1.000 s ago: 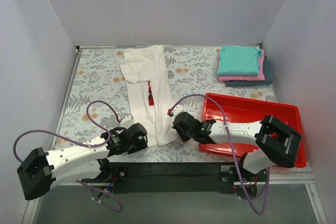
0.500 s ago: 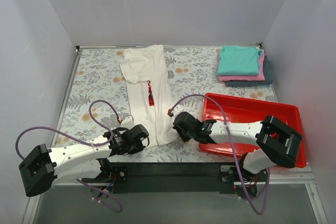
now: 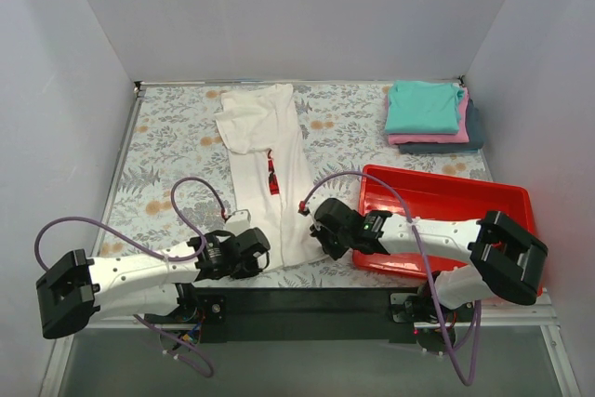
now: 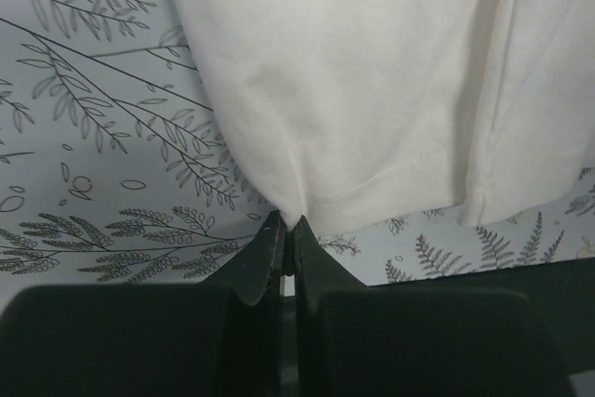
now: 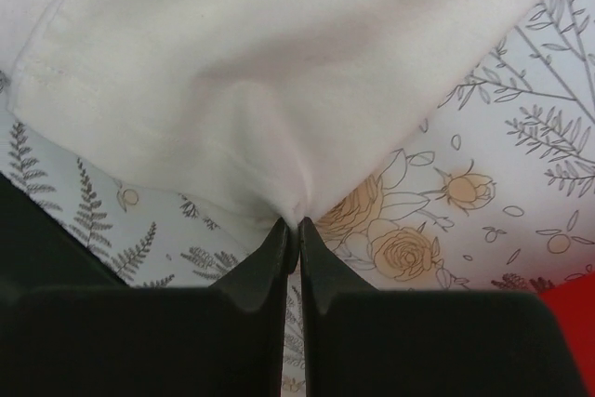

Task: Fold and stack the t-shirts
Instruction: Fold the tshirt

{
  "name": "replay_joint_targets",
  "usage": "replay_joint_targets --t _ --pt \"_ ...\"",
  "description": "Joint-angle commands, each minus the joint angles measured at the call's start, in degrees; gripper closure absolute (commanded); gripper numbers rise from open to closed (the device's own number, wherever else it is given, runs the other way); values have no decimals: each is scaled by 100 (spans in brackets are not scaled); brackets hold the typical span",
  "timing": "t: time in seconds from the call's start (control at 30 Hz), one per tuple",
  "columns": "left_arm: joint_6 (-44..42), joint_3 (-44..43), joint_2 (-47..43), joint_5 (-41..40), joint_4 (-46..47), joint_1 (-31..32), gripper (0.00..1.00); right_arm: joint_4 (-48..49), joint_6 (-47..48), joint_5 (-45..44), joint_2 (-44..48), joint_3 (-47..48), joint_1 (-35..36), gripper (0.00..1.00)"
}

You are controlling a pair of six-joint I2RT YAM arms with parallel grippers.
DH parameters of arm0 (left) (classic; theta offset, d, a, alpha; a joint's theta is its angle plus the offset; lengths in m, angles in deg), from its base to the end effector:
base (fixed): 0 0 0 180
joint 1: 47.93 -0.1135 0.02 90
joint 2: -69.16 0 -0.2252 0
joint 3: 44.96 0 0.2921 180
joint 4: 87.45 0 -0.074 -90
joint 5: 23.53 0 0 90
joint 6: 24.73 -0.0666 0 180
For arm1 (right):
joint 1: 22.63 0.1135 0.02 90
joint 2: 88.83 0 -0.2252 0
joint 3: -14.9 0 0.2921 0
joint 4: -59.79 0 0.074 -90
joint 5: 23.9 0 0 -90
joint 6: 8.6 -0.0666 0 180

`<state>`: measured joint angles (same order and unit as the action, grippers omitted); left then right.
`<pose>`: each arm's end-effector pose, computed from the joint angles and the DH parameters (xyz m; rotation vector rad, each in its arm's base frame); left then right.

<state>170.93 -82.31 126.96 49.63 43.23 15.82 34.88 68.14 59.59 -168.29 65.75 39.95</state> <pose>0.1152 -0.1900 0.0728 -1.0639 2.5726 -0.4563 0.1534 0.2793 0.0823 -1.0177 2.3308 0.4009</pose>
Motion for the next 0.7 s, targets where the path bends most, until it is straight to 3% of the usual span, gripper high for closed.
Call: replay_joint_targets --t 0.0,0.17,0.5,0.67 --pt "-239 -17 38 558 -93 287 100 -653 69 824 211 283 17 99" --pt "-301 -227 -181 787 -243 595 100 -1250 121 1431 291 424 165 99" --pt "-55 -474 -1068 1210 -638 613 100 -2104 165 1775 580 731 614 99" --pt "173 -307 -1464 326 -534 613 100 -2087 -45 497 888 1091 606 99"
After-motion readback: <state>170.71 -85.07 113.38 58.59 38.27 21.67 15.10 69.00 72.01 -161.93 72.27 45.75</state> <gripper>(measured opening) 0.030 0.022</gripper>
